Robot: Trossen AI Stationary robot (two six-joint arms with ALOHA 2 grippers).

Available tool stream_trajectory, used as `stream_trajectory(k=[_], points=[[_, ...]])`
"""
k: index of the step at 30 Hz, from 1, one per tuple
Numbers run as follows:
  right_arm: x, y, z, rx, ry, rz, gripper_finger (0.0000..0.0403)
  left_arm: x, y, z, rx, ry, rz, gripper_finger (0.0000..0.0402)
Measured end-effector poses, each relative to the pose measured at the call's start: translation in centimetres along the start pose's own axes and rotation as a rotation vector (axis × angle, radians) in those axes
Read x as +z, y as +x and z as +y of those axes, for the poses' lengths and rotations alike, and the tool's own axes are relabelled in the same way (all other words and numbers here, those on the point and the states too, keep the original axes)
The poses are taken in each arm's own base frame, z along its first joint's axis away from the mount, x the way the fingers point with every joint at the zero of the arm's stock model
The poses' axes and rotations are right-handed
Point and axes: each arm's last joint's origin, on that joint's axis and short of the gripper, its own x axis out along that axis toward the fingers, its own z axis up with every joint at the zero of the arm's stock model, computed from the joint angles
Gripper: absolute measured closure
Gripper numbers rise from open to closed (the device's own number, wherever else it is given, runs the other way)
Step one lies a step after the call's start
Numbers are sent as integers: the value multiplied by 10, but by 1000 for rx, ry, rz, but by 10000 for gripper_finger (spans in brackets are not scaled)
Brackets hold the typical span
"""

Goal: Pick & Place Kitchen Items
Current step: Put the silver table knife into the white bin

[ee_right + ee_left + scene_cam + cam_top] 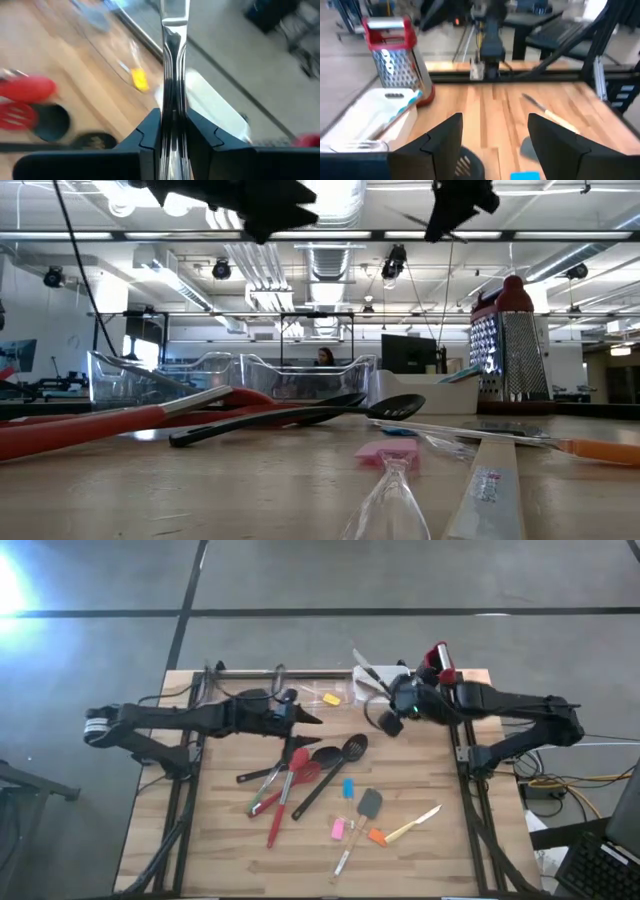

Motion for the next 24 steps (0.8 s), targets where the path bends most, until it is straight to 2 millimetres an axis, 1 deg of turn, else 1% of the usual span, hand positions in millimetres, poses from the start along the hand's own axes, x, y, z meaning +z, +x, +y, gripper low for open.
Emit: stream_trajectory(k=[3,6,8,10,14,17,24], points=[[6,22,-16,0,18,95,351,-3,-15,-2,6,-20,-47,171],[10,50,-33,-6,55,191,351,-14,-23,-4,7,-64,-52,170],[9,69,-45,-15,72,281,351,-19,-29,-5,7,-74,-62,170],[7,88,-55,-34,73,375,351,-19,-34,-6,7,-72,-89,170],[2,121,-70,-89,42,556,351,-22,-41,-7,7,-72,-103,170],[1,142,-77,-106,11,665,351,-19,-45,-7,7,-69,-123,170],[-3,184,-80,-82,-80,827,351,-17,-49,-8,7,-67,-137,170]])
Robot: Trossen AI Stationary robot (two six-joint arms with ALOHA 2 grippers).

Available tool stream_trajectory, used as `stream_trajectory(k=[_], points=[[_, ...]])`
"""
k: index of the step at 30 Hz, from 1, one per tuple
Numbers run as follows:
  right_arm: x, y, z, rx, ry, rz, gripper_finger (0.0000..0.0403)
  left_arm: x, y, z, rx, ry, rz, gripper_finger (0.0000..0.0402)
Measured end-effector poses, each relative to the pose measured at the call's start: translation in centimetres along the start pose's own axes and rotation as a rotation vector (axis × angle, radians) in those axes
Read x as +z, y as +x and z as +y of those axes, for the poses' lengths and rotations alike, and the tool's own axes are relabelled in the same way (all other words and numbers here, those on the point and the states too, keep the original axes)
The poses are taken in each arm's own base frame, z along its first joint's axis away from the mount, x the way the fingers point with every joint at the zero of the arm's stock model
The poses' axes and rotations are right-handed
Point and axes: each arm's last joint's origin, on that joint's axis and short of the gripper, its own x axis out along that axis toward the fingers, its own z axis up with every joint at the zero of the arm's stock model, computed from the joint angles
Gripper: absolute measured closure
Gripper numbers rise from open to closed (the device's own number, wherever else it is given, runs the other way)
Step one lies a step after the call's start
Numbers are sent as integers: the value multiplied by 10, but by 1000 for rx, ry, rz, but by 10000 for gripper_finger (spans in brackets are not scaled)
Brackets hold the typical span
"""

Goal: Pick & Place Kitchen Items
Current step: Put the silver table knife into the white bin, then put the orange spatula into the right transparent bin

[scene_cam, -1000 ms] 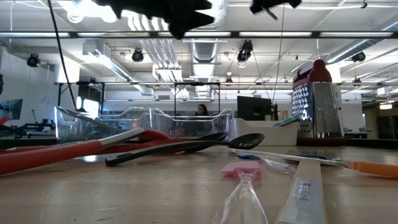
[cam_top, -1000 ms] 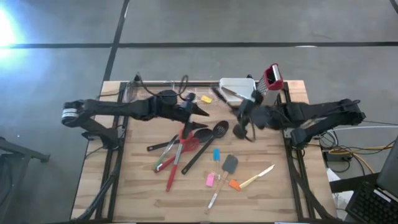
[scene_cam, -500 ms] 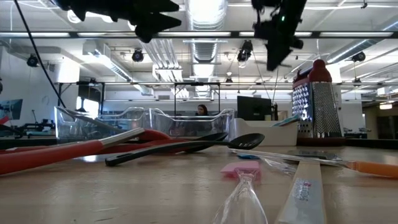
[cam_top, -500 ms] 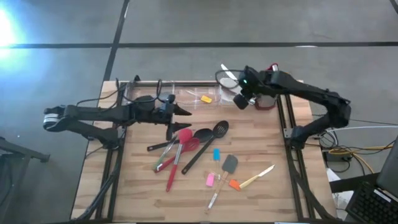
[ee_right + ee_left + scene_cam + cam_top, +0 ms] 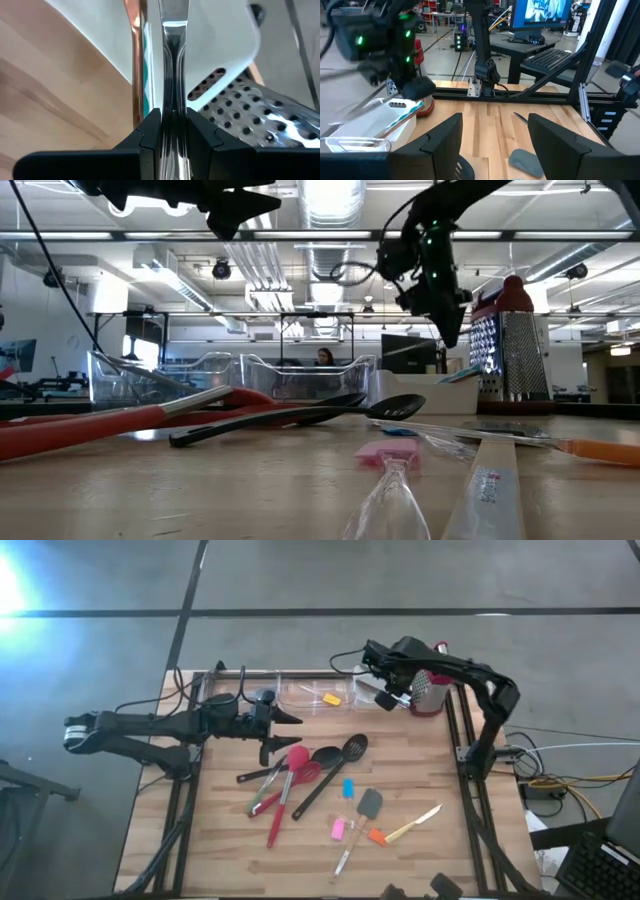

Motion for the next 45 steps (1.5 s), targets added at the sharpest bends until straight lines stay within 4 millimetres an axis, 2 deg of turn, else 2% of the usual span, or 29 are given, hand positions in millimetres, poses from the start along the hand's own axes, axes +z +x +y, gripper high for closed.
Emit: stream_trajectory(k=[8,21,29,37,41,45], points=[[16,25,0,25,-37,103,351,1,0,0,0,1,-5,170],[31,53,7,39,-96,178,351,1,0,0,-1,5,-5,170],[30,52,4,40,-60,173,348,0,0,0,0,5,-2,170],[30,52,4,42,-50,173,249,0,0,0,-1,5,-2,170],[30,48,3,42,-45,167,234,0,0,0,-1,5,-2,170],[27,27,0,47,-30,99,236,0,0,0,-1,-5,1,170]])
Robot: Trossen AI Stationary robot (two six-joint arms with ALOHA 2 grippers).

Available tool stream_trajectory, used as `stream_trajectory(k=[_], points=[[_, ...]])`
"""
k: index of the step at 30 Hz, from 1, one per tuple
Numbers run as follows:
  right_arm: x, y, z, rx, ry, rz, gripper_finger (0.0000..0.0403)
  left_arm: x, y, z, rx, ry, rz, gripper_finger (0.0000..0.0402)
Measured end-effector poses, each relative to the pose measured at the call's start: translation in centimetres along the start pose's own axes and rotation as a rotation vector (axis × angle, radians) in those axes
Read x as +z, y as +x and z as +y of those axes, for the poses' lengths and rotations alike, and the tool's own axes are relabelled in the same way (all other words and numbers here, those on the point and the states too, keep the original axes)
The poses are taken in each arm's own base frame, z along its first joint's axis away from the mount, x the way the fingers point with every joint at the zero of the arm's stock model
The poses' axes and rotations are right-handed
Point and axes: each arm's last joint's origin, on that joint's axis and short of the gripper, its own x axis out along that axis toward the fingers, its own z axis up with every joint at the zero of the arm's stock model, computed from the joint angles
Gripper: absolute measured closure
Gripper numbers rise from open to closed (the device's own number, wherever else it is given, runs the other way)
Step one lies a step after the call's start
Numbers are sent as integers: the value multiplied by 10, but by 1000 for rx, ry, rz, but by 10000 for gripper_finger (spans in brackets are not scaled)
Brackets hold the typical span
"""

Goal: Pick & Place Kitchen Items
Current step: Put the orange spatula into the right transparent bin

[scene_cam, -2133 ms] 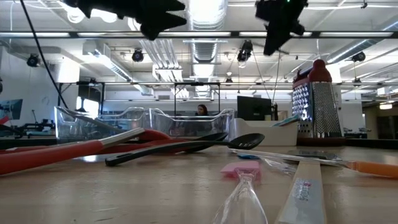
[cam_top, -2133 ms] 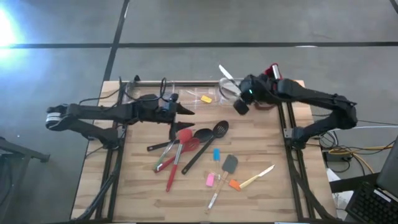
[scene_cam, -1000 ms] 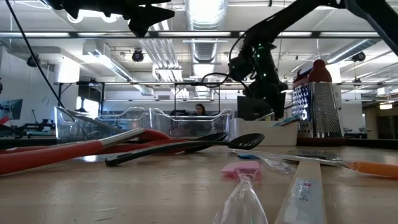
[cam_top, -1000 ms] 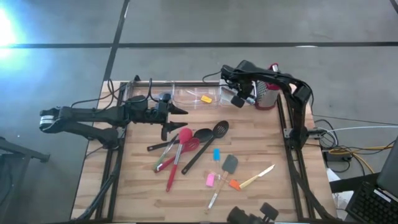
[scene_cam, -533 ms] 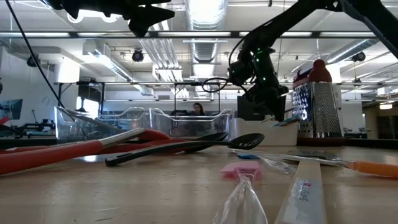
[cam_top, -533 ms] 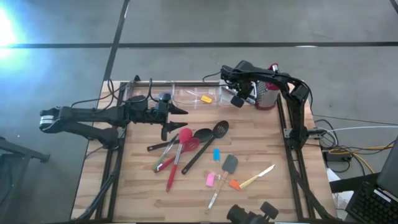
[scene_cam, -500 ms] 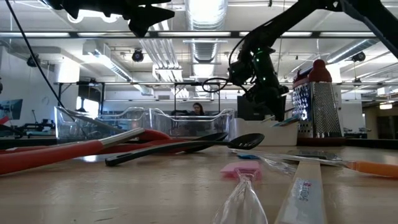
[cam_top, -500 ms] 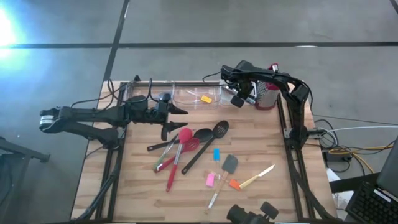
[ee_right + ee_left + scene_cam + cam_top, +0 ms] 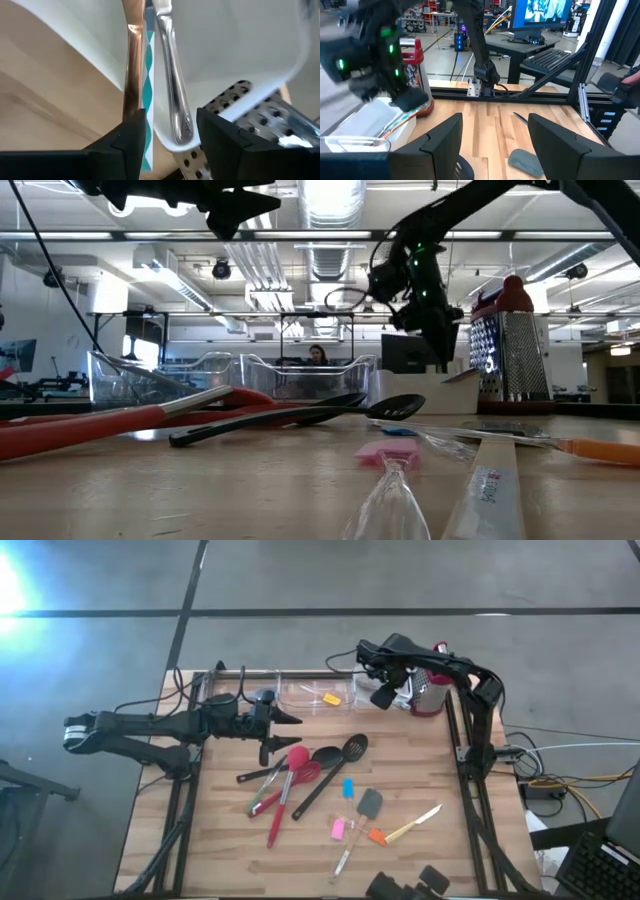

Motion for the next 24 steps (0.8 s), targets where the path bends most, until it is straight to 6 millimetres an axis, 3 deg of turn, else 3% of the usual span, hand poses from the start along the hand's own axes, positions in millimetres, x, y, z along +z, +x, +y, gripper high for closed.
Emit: stream_trajectory(k=[6,10,16,24], points=[[-23,-48,0,6,19,-160,260,-4,0,0,2,-80,36,170],[-46,-79,13,22,26,-268,281,-7,0,0,2,-85,74,170],[-90,-116,45,79,-30,-404,316,-15,-1,-2,-9,-41,156,170],[-152,-150,99,184,-154,-539,352,-36,-5,-17,-34,-68,378,173]])
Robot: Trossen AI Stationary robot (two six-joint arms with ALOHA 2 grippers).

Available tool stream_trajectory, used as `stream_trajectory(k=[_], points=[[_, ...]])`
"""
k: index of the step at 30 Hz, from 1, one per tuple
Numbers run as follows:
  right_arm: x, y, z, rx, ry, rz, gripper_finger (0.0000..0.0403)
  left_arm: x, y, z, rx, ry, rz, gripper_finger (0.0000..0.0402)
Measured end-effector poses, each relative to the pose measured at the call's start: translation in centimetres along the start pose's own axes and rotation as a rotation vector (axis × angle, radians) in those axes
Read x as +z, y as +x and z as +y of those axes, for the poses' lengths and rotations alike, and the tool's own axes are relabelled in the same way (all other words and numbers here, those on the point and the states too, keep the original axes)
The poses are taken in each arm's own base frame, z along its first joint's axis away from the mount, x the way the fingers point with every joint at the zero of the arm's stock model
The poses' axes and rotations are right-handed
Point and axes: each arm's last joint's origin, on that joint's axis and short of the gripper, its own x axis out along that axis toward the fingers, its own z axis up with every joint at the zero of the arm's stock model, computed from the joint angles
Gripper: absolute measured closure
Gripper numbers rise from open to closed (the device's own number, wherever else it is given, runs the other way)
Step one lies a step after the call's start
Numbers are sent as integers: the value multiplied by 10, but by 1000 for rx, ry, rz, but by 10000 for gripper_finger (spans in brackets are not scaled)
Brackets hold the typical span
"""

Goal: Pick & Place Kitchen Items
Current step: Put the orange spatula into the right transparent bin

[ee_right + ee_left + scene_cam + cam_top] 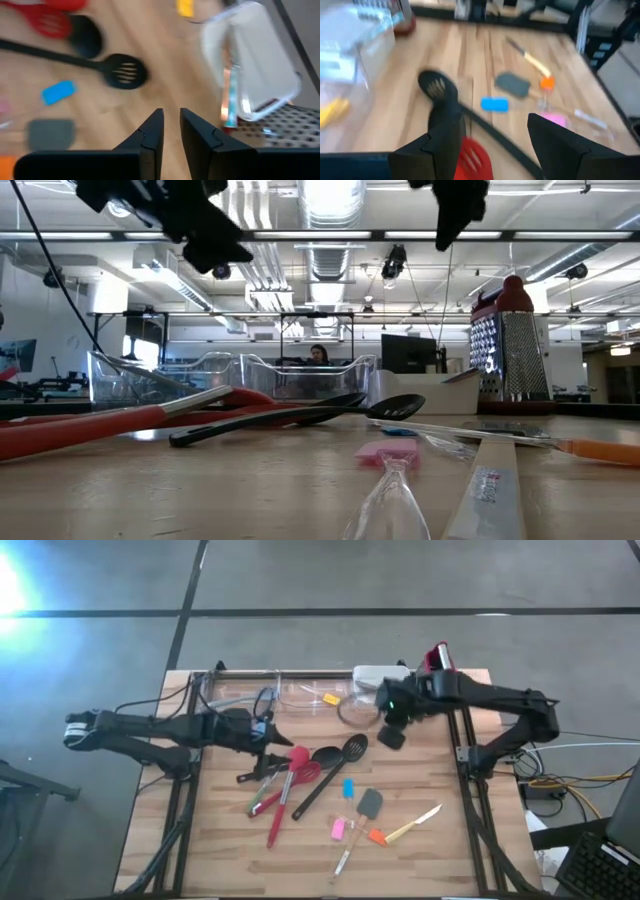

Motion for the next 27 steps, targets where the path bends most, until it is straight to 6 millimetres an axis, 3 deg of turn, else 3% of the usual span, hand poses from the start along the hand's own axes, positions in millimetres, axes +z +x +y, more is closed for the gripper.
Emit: stream_trajectory(k=[8,15,21,27], points=[[-32,-26,60,80,-80,-62,370,-12,2,-32,58,33,80,173],[-56,-29,108,121,-142,-62,371,-17,0,-58,65,93,69,173],[-67,-15,156,143,-154,-104,371,-23,2,-68,43,66,89,173],[-88,19,209,120,-216,-49,371,-27,3,-68,43,68,104,173]])
